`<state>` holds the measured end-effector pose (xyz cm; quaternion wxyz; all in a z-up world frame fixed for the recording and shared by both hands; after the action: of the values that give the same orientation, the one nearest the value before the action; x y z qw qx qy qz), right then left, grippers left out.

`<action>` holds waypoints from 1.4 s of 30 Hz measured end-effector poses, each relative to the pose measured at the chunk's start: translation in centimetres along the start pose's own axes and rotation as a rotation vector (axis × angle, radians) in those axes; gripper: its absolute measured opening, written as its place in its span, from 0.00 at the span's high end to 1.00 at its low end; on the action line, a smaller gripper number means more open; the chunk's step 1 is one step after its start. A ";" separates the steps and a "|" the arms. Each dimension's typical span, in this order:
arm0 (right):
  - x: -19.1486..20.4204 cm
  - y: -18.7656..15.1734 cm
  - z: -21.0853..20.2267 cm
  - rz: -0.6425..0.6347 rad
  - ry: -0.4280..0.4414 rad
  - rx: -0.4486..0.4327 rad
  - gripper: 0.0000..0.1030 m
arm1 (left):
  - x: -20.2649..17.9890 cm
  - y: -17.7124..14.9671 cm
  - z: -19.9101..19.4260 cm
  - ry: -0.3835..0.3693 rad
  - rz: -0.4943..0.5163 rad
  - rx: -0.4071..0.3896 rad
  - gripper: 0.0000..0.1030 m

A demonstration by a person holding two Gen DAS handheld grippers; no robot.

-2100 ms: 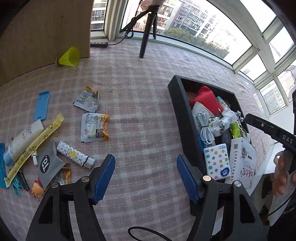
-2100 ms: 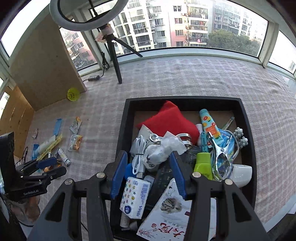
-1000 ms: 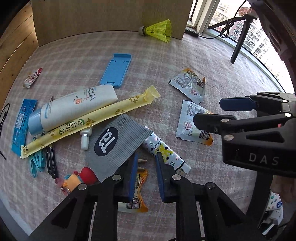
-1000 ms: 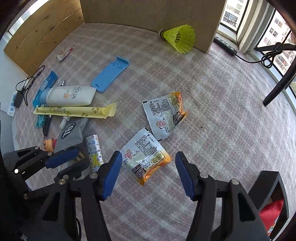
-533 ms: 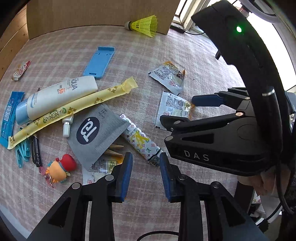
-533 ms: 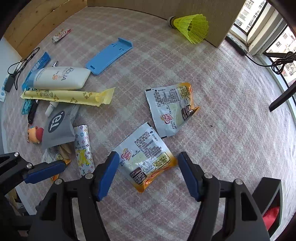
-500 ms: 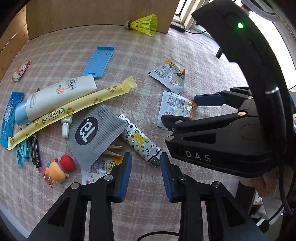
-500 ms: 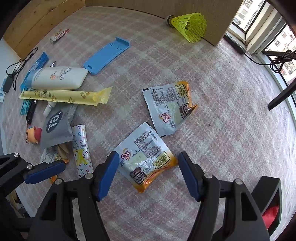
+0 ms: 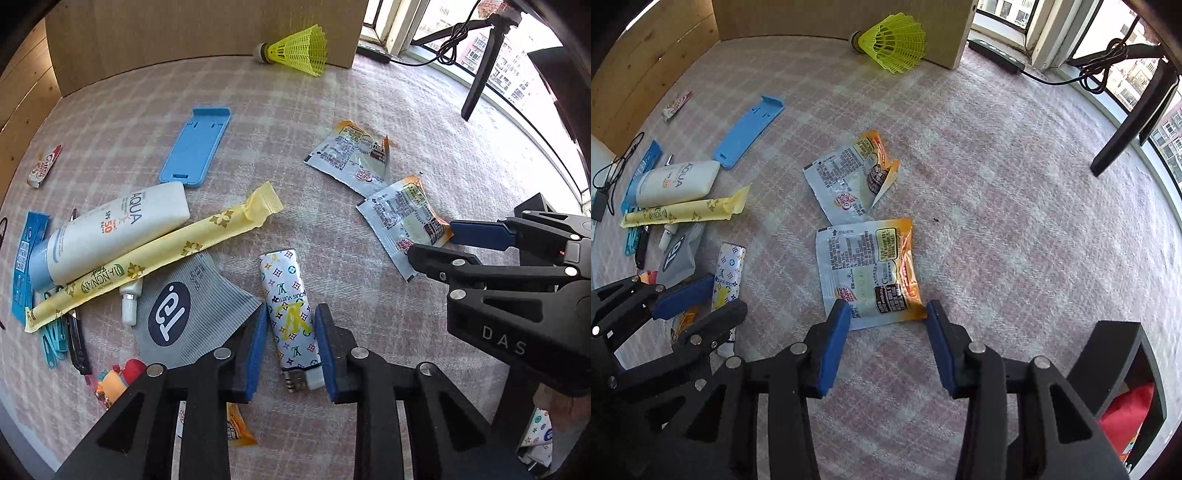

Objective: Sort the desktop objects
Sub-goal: 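Grasp the patterned lighter with the left tool while the right tool grasps the snack packet, then carry the lighter and snack packet over the black tray and open both tools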

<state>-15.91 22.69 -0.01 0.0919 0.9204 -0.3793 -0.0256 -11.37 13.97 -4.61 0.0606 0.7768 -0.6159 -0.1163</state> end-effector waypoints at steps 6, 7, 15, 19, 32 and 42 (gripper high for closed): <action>0.2 1.0 0.1 0.040 -0.016 -0.007 0.38 | 0.0 -0.4 -0.3 -0.002 0.025 -0.012 0.79; 0.2 1.1 0.1 0.039 -0.034 -0.012 0.38 | -0.1 -0.5 -0.4 -0.003 0.026 -0.014 0.79; 0.1 0.6 -1.3 0.070 -0.029 -0.040 0.63 | 0.4 -0.8 -0.9 -0.050 -0.018 0.011 0.79; -0.9 -1.0 -3.1 0.139 -0.003 -0.070 0.63 | 0.6 -1.1 -2.1 -0.080 -0.025 0.013 0.79; -6.4 -10.9 -13.6 0.387 -0.041 -0.229 0.63 | -8.0 -0.5 -6.3 -0.179 0.163 -0.036 0.79; -16.6 -23.0 -13.7 0.655 -0.175 -0.250 0.63 | -21.2 -2.3 -9.3 -0.277 0.420 -0.041 0.79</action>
<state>-10.15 52.43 8.74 0.1742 0.7260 -0.6545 -0.1195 -11.38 34.61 6.06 0.0143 0.6073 -0.7636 -0.2190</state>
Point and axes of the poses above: each gripper's, at about its wrist camera, not at the fingertips, and z roughly the way its jaws point, x to its left, y to its top, the point moved 6 cm from there along z, roughly the way its jaws point, and after that the axes turned 7 degrees about -z, right-handed, at the moved point
